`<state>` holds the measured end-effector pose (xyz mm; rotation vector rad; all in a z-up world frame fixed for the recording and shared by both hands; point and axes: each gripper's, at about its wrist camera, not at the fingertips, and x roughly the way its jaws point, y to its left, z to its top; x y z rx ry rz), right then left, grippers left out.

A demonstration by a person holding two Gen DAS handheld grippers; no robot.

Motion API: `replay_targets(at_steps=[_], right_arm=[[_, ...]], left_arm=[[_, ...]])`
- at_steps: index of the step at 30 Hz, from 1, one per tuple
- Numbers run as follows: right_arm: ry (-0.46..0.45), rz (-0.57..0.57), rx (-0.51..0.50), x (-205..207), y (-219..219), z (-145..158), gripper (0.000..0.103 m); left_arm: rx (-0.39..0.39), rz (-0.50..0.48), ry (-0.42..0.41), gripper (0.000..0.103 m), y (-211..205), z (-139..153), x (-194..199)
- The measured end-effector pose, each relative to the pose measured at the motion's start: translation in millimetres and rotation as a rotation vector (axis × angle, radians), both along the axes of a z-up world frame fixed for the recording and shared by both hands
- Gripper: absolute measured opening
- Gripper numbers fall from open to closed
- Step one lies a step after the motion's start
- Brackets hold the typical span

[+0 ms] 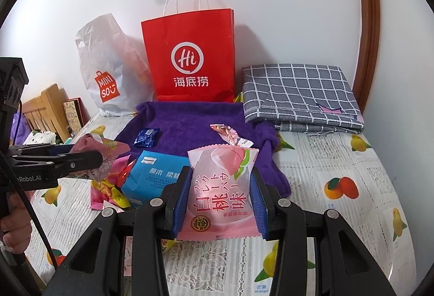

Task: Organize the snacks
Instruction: 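Carry the pink bag in the left gripper over the purple towel while the right carries the peach candy there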

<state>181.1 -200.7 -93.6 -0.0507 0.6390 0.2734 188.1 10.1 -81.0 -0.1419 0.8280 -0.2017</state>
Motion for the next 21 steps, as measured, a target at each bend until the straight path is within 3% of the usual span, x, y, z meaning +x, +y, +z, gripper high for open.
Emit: replay_targets(at_steps=[11, 21], right_arm=[[0.012, 0.015, -0.015, 39, 6, -2, 0.041], [-0.018, 0.056, -0.077, 87, 35, 12, 0.041]], left_arm=[[0.025, 0.001, 0.024, 0.050, -2, -2, 34], [0.042, 0.018, 0.002, 0.050, 13, 16, 71]])
